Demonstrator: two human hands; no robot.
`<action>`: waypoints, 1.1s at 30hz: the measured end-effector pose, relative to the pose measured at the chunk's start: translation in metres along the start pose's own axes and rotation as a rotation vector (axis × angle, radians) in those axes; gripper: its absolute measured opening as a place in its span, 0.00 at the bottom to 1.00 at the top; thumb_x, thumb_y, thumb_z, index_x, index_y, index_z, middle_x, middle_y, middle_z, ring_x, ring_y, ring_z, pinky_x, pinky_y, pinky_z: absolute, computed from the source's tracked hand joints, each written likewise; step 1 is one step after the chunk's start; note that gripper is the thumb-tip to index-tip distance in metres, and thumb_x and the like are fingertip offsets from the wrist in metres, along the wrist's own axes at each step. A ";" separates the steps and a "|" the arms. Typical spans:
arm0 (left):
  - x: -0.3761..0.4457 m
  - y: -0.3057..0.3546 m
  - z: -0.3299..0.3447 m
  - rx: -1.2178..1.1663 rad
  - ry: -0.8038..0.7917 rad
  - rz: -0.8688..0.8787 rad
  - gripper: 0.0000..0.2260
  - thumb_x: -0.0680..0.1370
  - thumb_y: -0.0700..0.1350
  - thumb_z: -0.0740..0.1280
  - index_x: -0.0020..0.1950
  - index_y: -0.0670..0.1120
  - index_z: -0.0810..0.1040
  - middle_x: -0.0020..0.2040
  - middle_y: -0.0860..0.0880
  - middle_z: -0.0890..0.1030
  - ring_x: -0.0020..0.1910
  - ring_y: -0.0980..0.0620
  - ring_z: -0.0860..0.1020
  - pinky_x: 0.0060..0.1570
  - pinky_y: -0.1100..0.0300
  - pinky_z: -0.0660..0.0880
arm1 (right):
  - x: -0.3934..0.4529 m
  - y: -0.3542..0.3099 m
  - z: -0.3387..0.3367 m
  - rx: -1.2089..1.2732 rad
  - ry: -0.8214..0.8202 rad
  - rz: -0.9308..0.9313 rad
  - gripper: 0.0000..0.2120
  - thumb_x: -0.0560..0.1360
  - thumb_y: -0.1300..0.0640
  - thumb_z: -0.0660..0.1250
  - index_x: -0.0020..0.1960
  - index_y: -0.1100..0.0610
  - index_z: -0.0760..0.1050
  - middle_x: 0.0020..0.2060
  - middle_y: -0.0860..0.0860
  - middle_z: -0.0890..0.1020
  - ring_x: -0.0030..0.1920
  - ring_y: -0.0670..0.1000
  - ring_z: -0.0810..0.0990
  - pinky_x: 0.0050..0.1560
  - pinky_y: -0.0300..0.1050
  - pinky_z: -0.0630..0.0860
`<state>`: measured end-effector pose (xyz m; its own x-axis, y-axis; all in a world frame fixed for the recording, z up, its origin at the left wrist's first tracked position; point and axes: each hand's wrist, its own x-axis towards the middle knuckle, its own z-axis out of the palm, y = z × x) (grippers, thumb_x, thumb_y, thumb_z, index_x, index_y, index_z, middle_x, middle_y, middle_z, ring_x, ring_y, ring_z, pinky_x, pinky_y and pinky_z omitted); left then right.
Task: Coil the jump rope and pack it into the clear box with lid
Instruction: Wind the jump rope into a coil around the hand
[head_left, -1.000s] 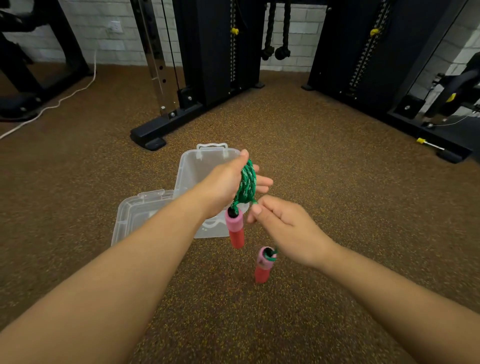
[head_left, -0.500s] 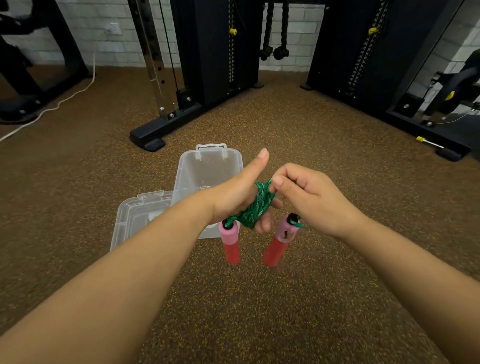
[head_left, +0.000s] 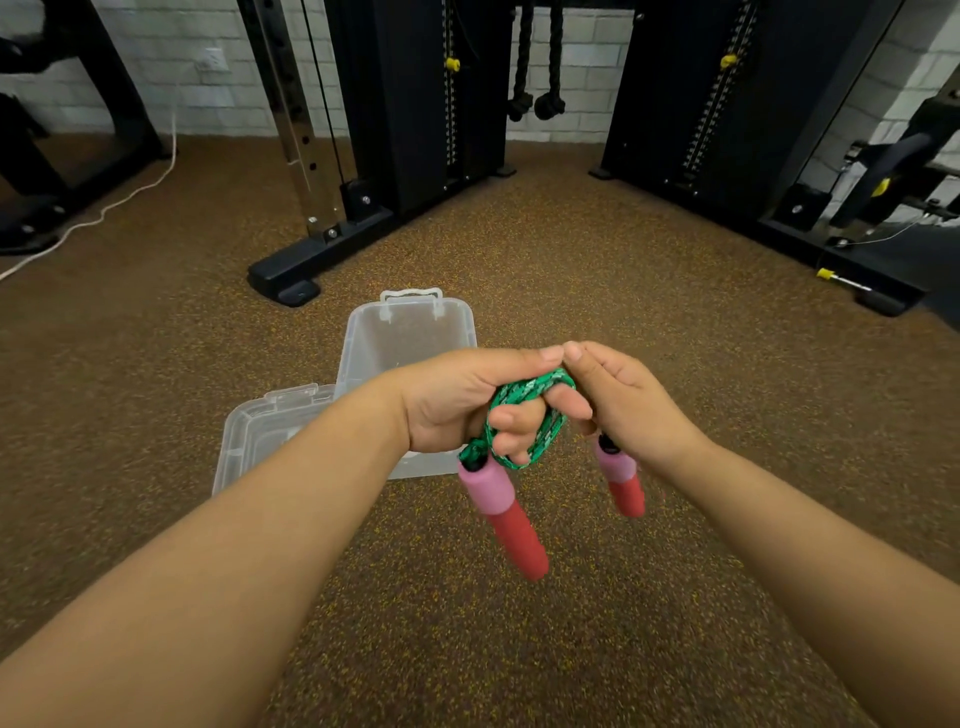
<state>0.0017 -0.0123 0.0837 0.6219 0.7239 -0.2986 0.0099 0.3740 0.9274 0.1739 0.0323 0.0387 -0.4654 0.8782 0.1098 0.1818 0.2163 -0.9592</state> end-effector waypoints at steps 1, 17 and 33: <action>0.000 0.000 0.000 -0.021 0.013 0.011 0.21 0.76 0.56 0.55 0.45 0.45 0.82 0.19 0.55 0.65 0.21 0.56 0.67 0.33 0.61 0.73 | 0.000 0.001 0.001 0.008 0.002 0.015 0.21 0.81 0.49 0.57 0.49 0.69 0.72 0.27 0.51 0.68 0.27 0.49 0.66 0.26 0.41 0.64; 0.000 0.005 -0.009 -0.254 0.321 0.229 0.14 0.79 0.52 0.58 0.39 0.47 0.76 0.18 0.55 0.63 0.20 0.57 0.65 0.29 0.64 0.71 | -0.005 0.025 0.026 0.114 -0.055 0.082 0.14 0.81 0.56 0.55 0.39 0.52 0.74 0.30 0.54 0.74 0.33 0.53 0.70 0.33 0.45 0.65; 0.006 0.006 -0.023 -0.382 0.632 0.329 0.12 0.80 0.51 0.59 0.43 0.46 0.75 0.21 0.56 0.64 0.22 0.56 0.66 0.29 0.65 0.71 | -0.016 0.031 0.044 -0.212 -0.157 0.110 0.16 0.70 0.55 0.72 0.55 0.44 0.70 0.38 0.45 0.78 0.35 0.45 0.75 0.40 0.43 0.74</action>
<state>-0.0125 0.0070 0.0824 -0.0149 0.9795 -0.2008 -0.4362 0.1743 0.8828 0.1488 0.0063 -0.0043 -0.5579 0.8284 -0.0495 0.4084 0.2221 -0.8854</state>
